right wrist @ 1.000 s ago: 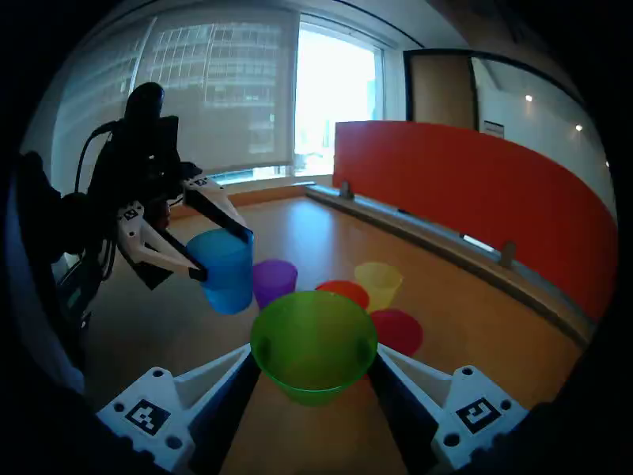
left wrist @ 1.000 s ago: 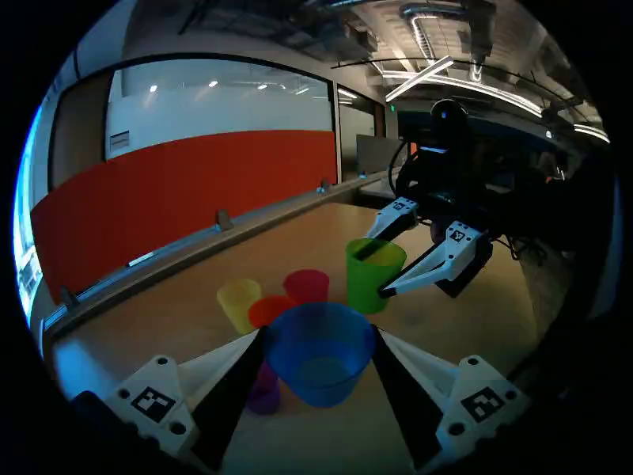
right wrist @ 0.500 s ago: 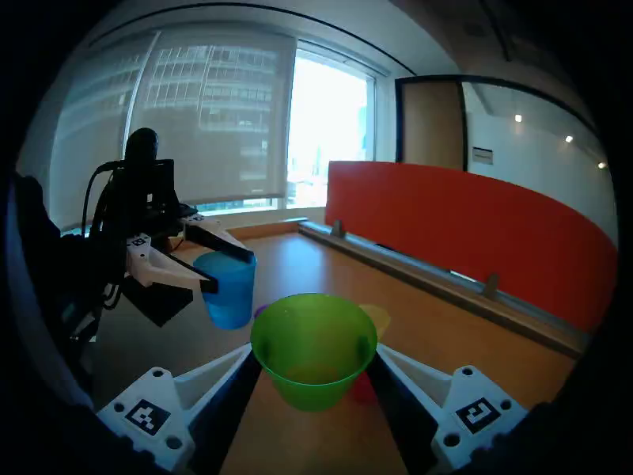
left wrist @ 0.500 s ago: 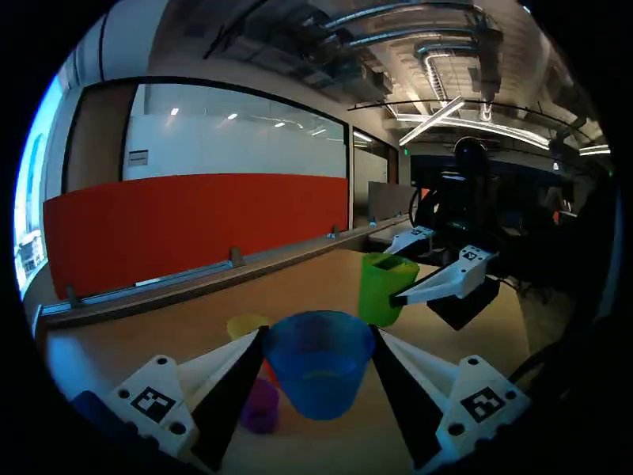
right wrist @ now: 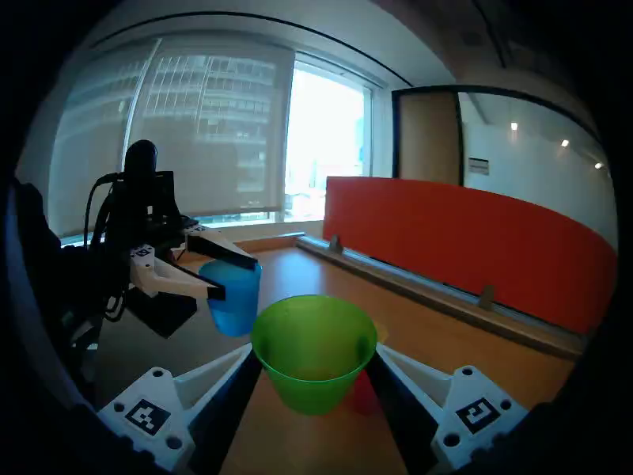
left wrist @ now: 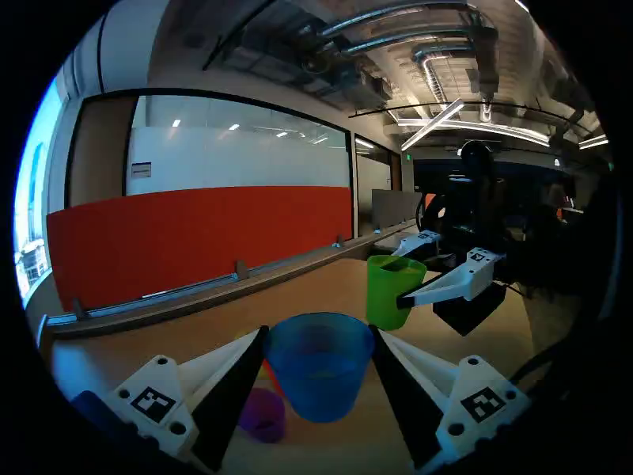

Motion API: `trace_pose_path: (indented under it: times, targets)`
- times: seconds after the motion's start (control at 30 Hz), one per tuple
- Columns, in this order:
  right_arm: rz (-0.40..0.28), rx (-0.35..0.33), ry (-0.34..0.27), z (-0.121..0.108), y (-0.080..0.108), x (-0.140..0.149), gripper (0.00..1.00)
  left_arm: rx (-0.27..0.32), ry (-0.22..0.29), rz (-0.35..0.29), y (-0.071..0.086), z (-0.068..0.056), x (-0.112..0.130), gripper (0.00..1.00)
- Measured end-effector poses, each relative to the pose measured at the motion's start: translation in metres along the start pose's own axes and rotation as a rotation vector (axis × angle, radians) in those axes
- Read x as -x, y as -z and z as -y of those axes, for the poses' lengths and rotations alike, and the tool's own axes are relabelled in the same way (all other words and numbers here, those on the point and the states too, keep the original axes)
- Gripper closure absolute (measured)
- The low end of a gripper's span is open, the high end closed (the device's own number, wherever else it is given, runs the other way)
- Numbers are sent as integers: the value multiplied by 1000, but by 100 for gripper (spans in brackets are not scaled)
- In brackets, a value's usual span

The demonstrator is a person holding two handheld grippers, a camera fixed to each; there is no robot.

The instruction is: Pour water

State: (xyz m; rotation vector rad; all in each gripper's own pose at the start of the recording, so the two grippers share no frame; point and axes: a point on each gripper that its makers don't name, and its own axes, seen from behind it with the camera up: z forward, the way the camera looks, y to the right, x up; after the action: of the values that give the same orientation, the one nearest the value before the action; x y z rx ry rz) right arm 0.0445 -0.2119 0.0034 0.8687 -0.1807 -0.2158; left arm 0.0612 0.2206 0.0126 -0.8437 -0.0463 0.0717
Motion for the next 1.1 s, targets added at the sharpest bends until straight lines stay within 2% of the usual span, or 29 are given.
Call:
trace_pose_path:
  times: [0.6,1.1]
  targets:
    - [15,-42,21,13,-5,9,10,-13,-140,13,2,-2,-11,10]
    - [-44,-40,20,20,-11,0,9,-19,-150,13,1,0,-16,10]
